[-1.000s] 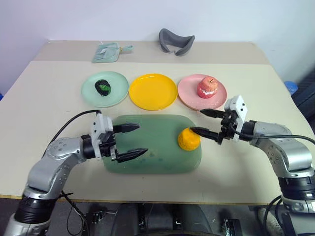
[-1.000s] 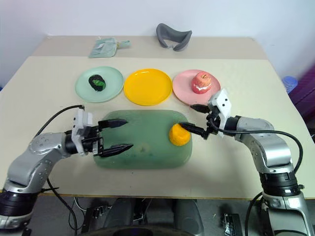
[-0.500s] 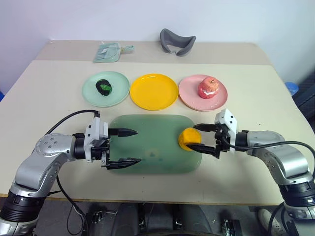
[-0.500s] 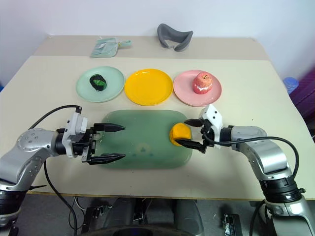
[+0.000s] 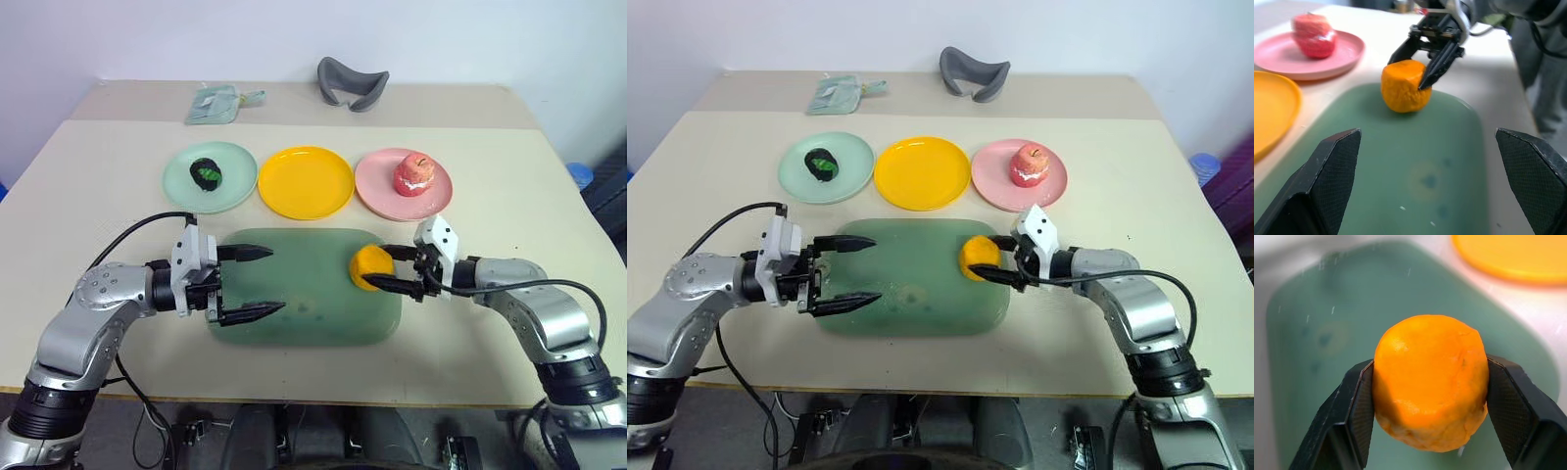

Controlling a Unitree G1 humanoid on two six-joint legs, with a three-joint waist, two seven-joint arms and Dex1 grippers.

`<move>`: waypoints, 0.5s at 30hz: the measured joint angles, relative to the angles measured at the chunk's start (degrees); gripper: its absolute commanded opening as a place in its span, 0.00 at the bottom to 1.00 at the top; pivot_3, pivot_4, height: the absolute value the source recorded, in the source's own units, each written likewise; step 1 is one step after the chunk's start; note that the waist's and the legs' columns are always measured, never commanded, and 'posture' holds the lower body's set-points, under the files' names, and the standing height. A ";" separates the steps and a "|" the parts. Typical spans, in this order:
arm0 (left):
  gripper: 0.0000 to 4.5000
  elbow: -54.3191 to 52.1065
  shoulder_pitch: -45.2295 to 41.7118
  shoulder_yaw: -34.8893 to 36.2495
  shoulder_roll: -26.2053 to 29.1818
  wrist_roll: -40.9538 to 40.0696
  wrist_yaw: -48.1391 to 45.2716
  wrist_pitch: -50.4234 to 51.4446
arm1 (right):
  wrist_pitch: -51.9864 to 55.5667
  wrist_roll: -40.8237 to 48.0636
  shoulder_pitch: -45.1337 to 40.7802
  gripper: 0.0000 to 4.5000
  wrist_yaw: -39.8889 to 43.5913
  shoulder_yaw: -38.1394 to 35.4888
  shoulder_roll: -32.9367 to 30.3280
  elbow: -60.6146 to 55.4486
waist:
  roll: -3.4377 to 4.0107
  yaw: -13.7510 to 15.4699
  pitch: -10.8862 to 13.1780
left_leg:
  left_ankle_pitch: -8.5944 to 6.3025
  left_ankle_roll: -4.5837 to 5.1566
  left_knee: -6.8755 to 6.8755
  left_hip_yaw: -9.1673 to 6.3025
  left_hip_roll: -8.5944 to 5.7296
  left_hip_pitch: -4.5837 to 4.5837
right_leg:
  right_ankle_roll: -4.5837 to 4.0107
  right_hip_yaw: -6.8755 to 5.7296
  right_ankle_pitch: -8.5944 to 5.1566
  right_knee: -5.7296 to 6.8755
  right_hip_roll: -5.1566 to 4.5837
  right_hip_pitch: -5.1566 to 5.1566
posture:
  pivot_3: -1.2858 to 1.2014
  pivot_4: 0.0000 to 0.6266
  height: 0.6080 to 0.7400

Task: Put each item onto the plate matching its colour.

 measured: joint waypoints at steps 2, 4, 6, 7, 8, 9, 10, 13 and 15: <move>1.00 0.11 0.12 0.43 -2.02 0.09 3.25 0.09 | -1.70 -0.76 -3.65 0.58 -1.05 0.10 2.80 2.78 | -0.01 -0.24 0.00 | 0.00 0.00 0.00 0.00 0.02 0.00 | 0.00 0.01 0.00 0.01 0.02 -0.01 | 0.52 0.24 1.00; 1.00 0.18 0.44 1.42 -3.28 0.65 6.87 0.09 | -5.05 -2.49 -8.43 0.58 -2.74 0.45 5.98 7.56 | -0.01 -0.33 0.00 | 0.00 -0.01 -0.02 0.01 0.02 0.03 | 0.00 0.00 0.00 0.01 0.03 -0.01 | 0.52 0.24 1.00; 1.00 0.22 0.48 2.25 -4.76 1.59 10.69 0.14 | -9.09 -4.91 -13.85 0.58 -5.10 0.71 9.63 14.56 | 0.00 -0.38 0.00 | 0.01 0.00 -0.01 0.02 0.02 0.01 | 0.00 0.01 0.00 0.02 0.02 -0.01 | 0.52 0.24 1.00; 1.00 0.26 0.54 2.39 -5.15 2.46 12.48 0.08 | -11.21 -5.90 -16.38 0.58 -6.02 0.73 11.42 18.25 | -0.01 -0.39 0.00 | 0.01 0.00 -0.01 0.04 0.02 0.02 | 0.00 0.00 0.00 0.02 0.02 -0.01 | 0.52 0.24 1.00; 1.00 0.32 0.59 2.58 -5.93 3.76 14.63 -0.02 | -13.98 -6.76 -19.25 0.58 -7.18 0.58 13.65 22.85 | 0.00 -0.40 0.00 | 0.01 -0.01 -0.01 0.06 0.01 0.02 | 0.00 0.00 0.00 0.02 0.02 -0.01 | 0.52 0.24 1.00; 1.00 0.36 0.44 2.61 -7.07 4.99 17.01 0.03 | -16.92 -7.77 -22.00 0.58 -8.54 0.39 16.05 27.57 | 0.00 -0.33 0.00 | 0.01 -0.01 -0.01 0.11 0.01 0.00 | 0.00 -0.01 0.00 0.02 0.02 -0.01 | 0.52 0.24 1.00; 1.00 0.28 0.51 2.57 -7.70 6.04 19.43 0.47 | -20.34 -8.66 -24.66 0.58 -9.61 0.28 18.43 32.59 | -0.01 -0.39 0.00 | 0.01 -0.01 -0.01 0.11 0.01 0.01 | 0.00 -0.02 0.00 0.02 0.02 0.00 | 0.52 0.24 1.00; 1.00 0.14 0.04 2.54 -9.80 8.36 25.14 1.65 | -29.38 -11.48 -30.65 0.58 -12.28 0.23 23.16 46.22 | -0.01 -0.25 0.00 | 0.01 0.00 -0.01 0.12 0.01 -0.02 | 0.00 -0.03 0.00 0.01 0.00 -0.01 | 0.52 0.24 1.00; 1.00 -0.07 -0.71 2.55 -11.53 9.34 28.36 2.36 | -34.28 -13.38 -33.57 0.58 -14.06 0.12 25.22 54.56 | -0.01 -0.21 0.00 | 0.01 0.00 0.00 0.11 0.01 -0.02 | 0.00 -0.04 0.00 0.02 -0.01 0.00 | 0.52 0.24 1.00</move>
